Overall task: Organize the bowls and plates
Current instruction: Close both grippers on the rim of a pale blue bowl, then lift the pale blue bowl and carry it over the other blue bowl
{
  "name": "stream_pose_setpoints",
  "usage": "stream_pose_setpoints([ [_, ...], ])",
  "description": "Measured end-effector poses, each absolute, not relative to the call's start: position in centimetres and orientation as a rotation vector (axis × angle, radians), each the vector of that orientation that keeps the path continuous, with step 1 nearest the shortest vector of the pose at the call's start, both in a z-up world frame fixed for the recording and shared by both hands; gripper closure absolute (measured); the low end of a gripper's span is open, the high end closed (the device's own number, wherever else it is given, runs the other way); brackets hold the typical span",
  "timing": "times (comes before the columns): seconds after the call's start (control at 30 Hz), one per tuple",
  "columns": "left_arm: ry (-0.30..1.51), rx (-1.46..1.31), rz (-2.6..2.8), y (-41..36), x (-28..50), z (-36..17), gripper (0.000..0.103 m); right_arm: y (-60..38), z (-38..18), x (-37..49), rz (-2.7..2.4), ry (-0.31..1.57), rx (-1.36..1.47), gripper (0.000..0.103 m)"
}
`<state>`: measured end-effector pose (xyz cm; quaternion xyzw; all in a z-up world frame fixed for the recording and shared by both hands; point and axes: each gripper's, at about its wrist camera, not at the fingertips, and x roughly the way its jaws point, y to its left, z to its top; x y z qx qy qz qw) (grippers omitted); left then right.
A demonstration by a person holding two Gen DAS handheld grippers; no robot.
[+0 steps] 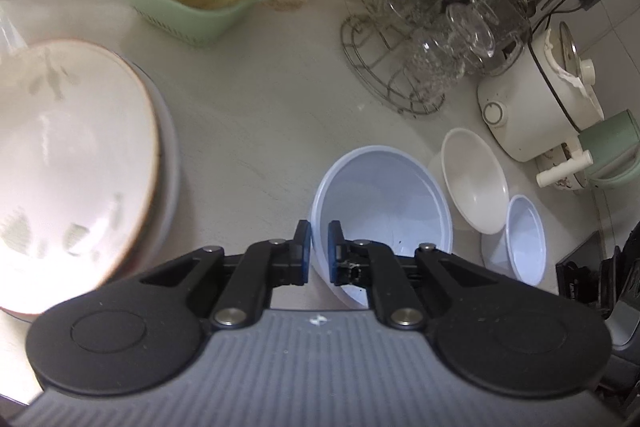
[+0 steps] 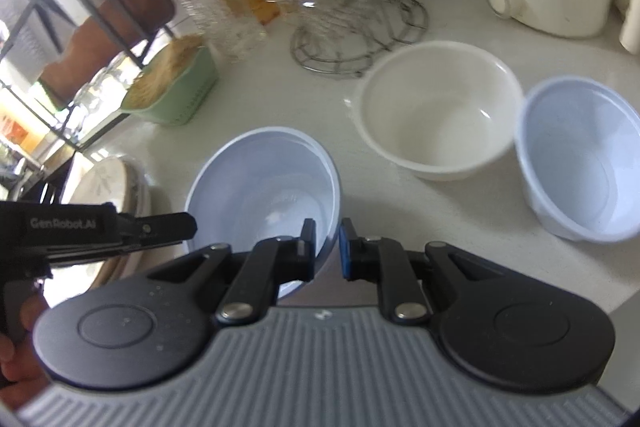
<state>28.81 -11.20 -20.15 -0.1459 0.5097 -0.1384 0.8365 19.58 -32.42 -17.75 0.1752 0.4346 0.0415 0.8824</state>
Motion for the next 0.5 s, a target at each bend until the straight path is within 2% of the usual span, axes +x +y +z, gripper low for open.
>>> stream_pose_setpoints([
  [0.5,1.121,-0.336,-0.247,-7.5,28.9,-21.0,0.093,-28.6,-17.9,21.4,0.098,0.974,0.32,0.088],
])
